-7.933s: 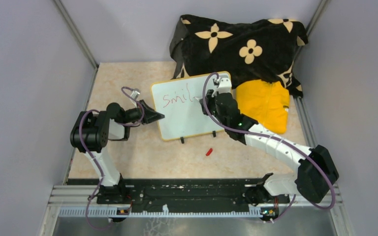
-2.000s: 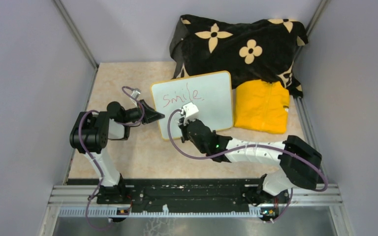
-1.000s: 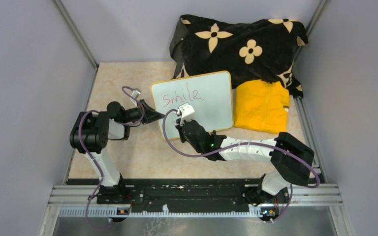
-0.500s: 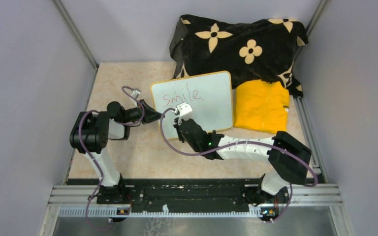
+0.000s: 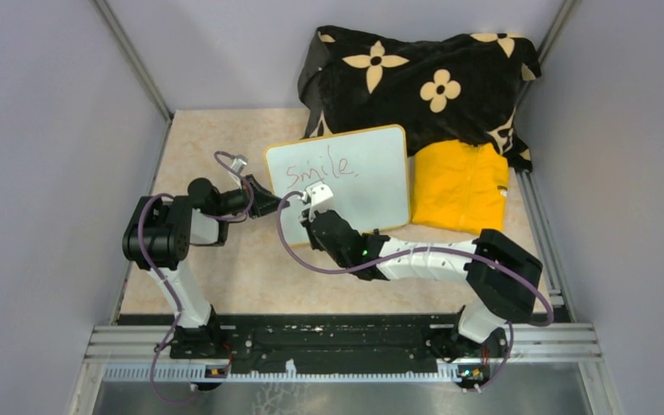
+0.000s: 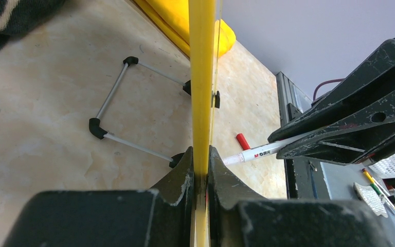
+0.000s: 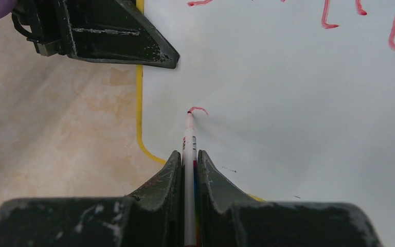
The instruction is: Write a sentence on the whiteboard
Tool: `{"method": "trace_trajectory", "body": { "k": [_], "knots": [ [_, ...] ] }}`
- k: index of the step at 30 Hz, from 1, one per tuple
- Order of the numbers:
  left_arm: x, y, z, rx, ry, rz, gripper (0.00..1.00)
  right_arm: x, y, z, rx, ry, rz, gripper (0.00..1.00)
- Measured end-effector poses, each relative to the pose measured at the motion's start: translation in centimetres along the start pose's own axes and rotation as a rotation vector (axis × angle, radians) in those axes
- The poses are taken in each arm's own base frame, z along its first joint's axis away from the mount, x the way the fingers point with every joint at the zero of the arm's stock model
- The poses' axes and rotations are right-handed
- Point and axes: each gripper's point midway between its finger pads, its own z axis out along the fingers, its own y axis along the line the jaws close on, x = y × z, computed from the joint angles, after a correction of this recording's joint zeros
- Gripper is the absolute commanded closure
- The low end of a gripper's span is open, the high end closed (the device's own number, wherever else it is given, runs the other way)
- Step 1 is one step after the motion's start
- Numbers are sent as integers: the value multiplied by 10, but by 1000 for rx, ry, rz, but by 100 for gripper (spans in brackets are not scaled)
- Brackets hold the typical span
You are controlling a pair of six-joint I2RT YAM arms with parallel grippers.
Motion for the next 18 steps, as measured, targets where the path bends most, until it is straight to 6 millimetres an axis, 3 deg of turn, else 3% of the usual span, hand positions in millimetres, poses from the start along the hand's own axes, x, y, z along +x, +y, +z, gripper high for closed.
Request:
{"method": "trace_trajectory", "body": {
  "k": [18],
  "knots": [
    [0,1,0,-1,1,1,100,34,-15,-13,32,73,3,100]
  ]
}}
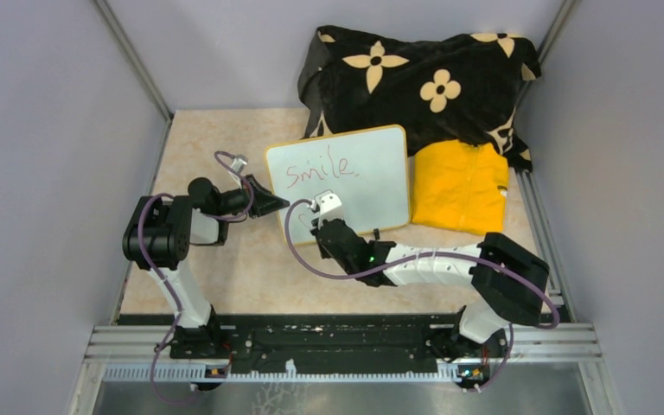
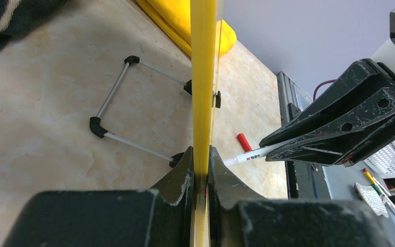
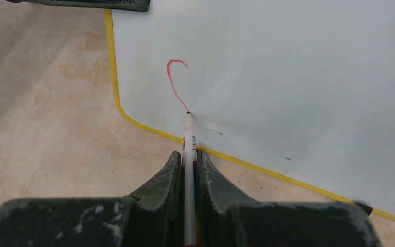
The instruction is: Write a sentence on the whiteboard
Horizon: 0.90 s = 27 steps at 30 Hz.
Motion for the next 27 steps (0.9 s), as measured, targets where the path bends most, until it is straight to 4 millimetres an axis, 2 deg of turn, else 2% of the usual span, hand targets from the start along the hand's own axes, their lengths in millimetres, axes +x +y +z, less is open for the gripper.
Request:
{"method": "trace_trajectory", "body": {
  "k": [12,18,27],
  "knots": [
    [1,1,0,0,3,2,100,4,2,0,-17,11,2,100],
    [1,1,0,1,4,3,100,10,9,2,-49,32,-3,100],
    [1,1,1,1,6,1,100,5,22,9,-89,37,1,100]
  ]
}}
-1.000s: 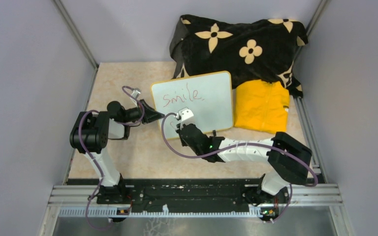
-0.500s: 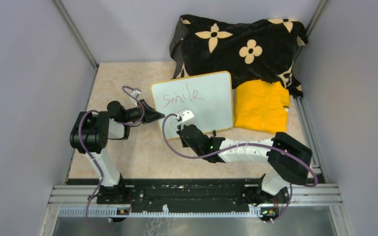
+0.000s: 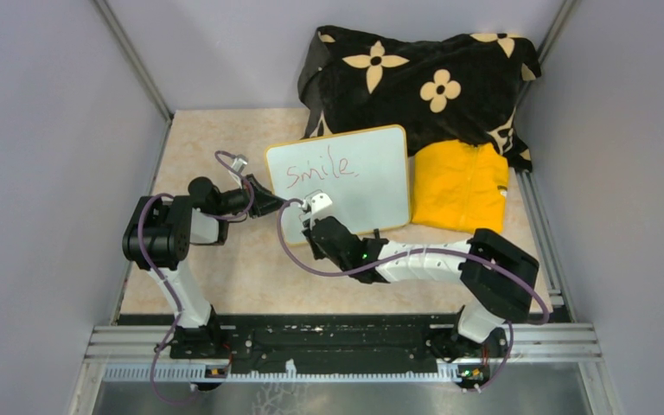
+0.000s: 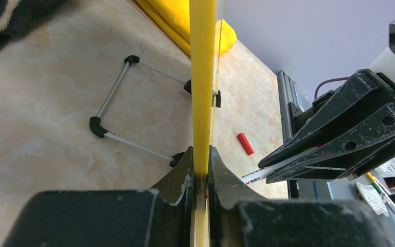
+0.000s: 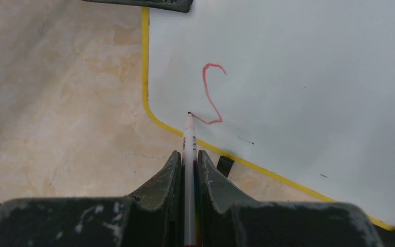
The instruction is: Write a sentence on the whiteboard
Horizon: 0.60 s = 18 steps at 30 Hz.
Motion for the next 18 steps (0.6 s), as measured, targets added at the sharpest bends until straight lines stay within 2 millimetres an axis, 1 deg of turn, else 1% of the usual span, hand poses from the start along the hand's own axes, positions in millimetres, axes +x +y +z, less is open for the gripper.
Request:
{"method": "trace_trajectory", "body": {
  "k": [5,7,11,14,16,18],
  "knots": [
    [0,0,0,0,0,0,100,-2,0,-1,-2,-3,1,100],
    [0,0,0,0,0,0,100,-6,0,-4,-4,-13,5,100],
    [0,0,0,1,0,0,100,-27,-3,-23,-18,-70,31,100],
    [0,0,0,1,1,0,100,-51,-7,-36,-16,-136,56,100],
    [0,0,0,1,1,0,100,-59,-12,-40,-6,-157,65,100],
    [0,0,0,1,1,0,100,-62,-18,-39,11,-162,69,100]
  ]
}}
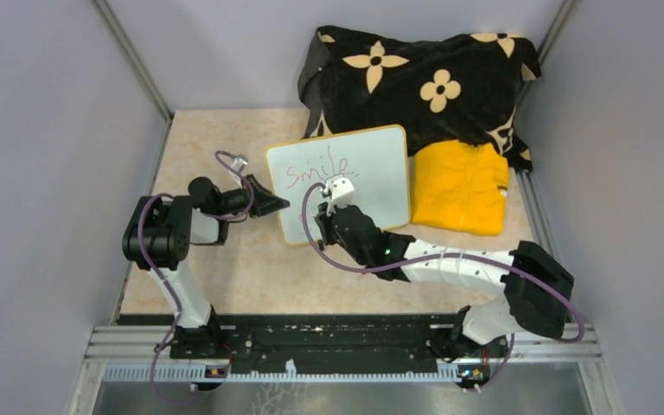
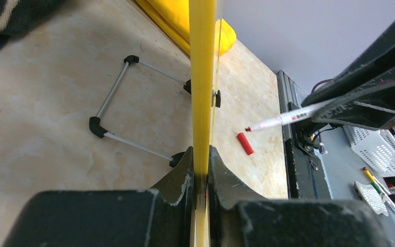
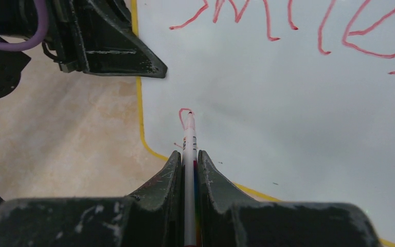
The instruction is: Write a sentence on the whiteboard
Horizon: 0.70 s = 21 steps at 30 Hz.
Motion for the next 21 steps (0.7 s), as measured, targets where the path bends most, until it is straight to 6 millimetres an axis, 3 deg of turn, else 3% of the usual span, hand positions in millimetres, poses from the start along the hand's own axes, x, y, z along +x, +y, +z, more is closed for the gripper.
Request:
{"method": "trace_trajectory", "body": {
  "k": [5,14,21],
  "knots": [
    [0,0,0,0,0,0,100,-2,-15,6,38,3,-2,100],
    [0,0,0,0,0,-1,100,2,-15,16,44,18,-12,100],
    [0,0,0,-1,1,-1,100,8,-26,23,69,37,-3,100]
  ]
}}
